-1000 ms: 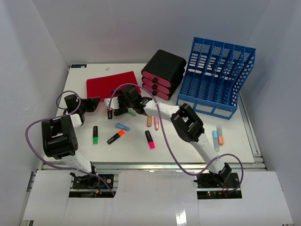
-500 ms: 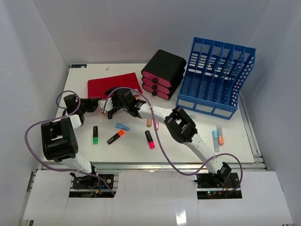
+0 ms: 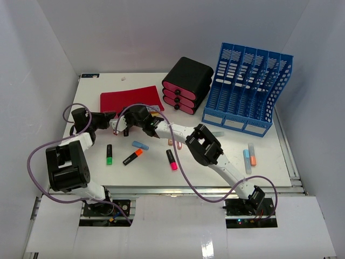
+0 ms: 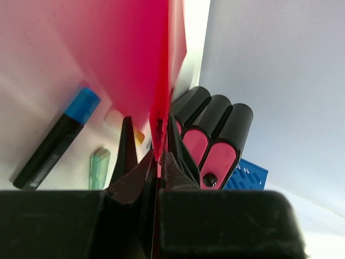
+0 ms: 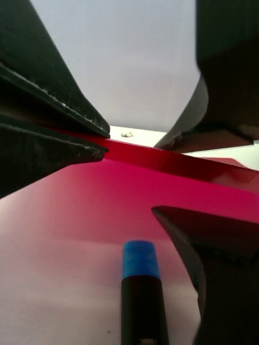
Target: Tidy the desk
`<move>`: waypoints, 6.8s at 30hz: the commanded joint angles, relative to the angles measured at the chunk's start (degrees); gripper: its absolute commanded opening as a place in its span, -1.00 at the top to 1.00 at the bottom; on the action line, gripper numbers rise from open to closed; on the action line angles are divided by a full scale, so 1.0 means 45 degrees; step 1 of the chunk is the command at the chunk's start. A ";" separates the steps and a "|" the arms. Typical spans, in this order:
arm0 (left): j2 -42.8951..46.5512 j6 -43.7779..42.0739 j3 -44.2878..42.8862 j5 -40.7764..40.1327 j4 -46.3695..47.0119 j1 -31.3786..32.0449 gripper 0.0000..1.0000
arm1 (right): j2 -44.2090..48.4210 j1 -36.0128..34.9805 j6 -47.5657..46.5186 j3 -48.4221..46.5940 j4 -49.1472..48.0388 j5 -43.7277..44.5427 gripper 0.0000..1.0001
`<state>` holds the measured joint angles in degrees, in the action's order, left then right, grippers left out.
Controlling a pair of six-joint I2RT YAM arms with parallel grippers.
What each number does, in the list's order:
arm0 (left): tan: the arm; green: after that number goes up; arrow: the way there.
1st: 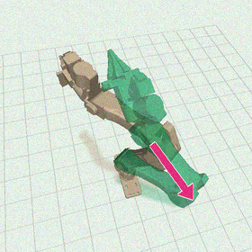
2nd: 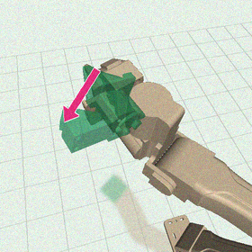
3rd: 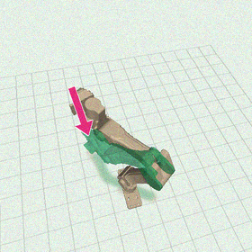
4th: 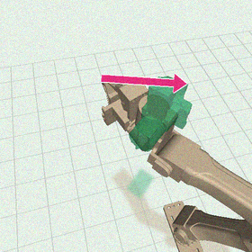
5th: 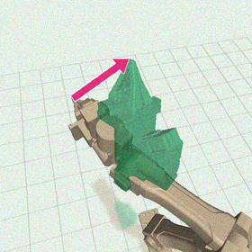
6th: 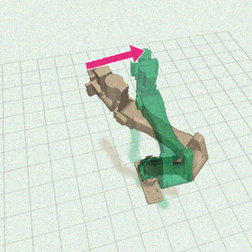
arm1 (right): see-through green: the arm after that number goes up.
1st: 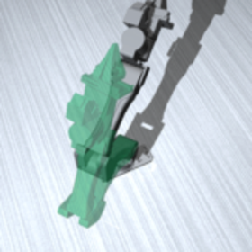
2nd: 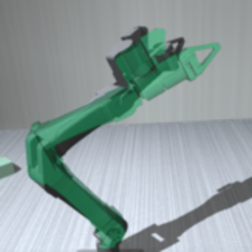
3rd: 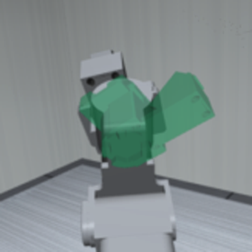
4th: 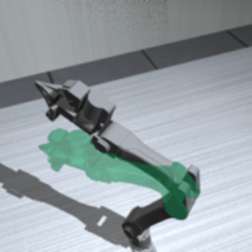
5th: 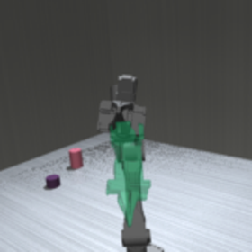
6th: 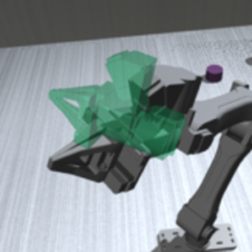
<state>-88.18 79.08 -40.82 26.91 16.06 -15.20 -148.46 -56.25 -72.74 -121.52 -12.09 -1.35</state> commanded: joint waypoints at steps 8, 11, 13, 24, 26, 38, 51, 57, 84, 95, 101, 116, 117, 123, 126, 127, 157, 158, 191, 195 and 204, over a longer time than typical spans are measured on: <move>0.1892 -0.0326 -0.0080 0.0356 -0.0910 -0.0150 0.95 | 0.0367 0.0058 0.0481 -0.0724 0.0386 0.0186 0.85; 0.2231 -0.0469 -0.0103 0.0530 -0.1406 -0.0339 0.30 | 0.0556 0.0076 0.0808 -0.0823 0.0562 -0.0037 0.85; 0.2423 -0.0710 -0.0359 0.0823 -0.1918 -0.0609 0.00 | 0.0788 0.0089 0.1225 -0.0775 0.0739 -0.0233 0.85; 0.6324 -0.2932 -0.1070 0.1219 -0.3186 -0.1231 -0.96 | 0.2238 0.0413 0.4067 -0.1144 0.1476 -0.1303 0.85; 0.7305 -0.3705 -0.1277 0.0881 -0.4185 -0.1231 -0.96 | 0.2577 0.0526 0.4632 -0.1427 0.1627 -0.1474 0.85; 0.9464 -0.4537 -0.0282 0.0267 -0.5596 -0.1231 -0.96 | 0.5645 0.1500 0.9185 -0.1858 0.1960 -0.2941 0.85; 0.8595 -0.4562 0.0065 0.2998 -0.3804 -0.1068 -0.96 | 0.9810 0.4090 1.1688 -0.0855 0.2636 -0.4191 0.85; 0.7333 -0.5897 -0.0678 0.4027 -0.3011 0.0641 -0.96 | 1.2238 0.6480 1.2898 0.0855 0.3174 -0.5254 0.85; 0.6432 -0.9723 0.0851 0.4842 -0.3181 0.2655 -0.96 | 1.8029 1.1601 1.4259 0.6597 0.1216 -0.1822 0.85; 0.6503 -1.0215 0.0888 0.4873 -0.3491 0.2655 -0.96 | 1.7745 1.1679 1.4257 0.6576 0.0460 -0.0815 0.85; 0.6482 -1.0172 0.0951 0.4899 -0.3491 0.2636 -0.96 | 1.7648 1.1679 1.4431 0.7487 -0.0295 -0.0223 0.85; 0.6817 -0.9862 0.1099 0.4745 -0.3999 0.2637 -0.96 | 1.7617 1.1660 1.4922 1.1601 -0.6487 -0.0106 0.85; 0.6896 -0.9828 0.1162 0.4713 -0.3999 0.2651 -0.96 | 1.7606 1.1660 1.4854 1.1963 -0.6698 -0.0114 0.85; 0.7219 -0.9799 0.1292 0.4560 -0.4241 0.2649 -0.96 | 1.7656 1.1699 1.5495 1.3745 -0.7417 -0.0218 0.85; 0.7231 -0.9838 0.1311 0.4521 -0.4344 0.2655 -0.96 | 1.7777 1.1712 1.5728 1.4401 -0.7946 -0.0273 0.85; 0.7237 -0.9857 0.1323 0.4509 -0.4374 0.2655 -0.96 | 1.7825 1.1713 1.5791 1.4671 -0.8136 -0.0233 0.85; 0.7800 -1.0072 0.2199 0.4843 -0.4163 0.2636 -0.96 | 1.8619 1.2343 1.7383 1.6764 -0.6832 -0.1230 -0.06; 0.7824 -1.0079 0.2219 0.4870 -0.4152 0.2639 -0.96 | 1.8629 1.2343 1.7375 1.6704 -0.6673 -0.1453 -0.12; 0.7996 -1.0208 0.2470 0.5270 -0.3997 0.2636 -0.96 | 1.4579 1.2343 1.7671 0.8040 0.3112 -0.0681 0.38; 0.8049 -1.0192 0.2489 0.5295 -0.3959 0.2639 -0.96 | 1.4857 1.2343 1.8017 0.7933 0.3160 -0.0787 0.83; 0.8063 -1.0307 0.2470 0.5380 -0.4076 0.2648 -0.96 | 1.5695 1.2351 1.7882 0.8375 0.0858 -0.1544 0.85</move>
<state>-53.32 33.84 -29.80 49.46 -2.94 -3.51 -82.52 -0.76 8.22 -83.91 2.45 -6.21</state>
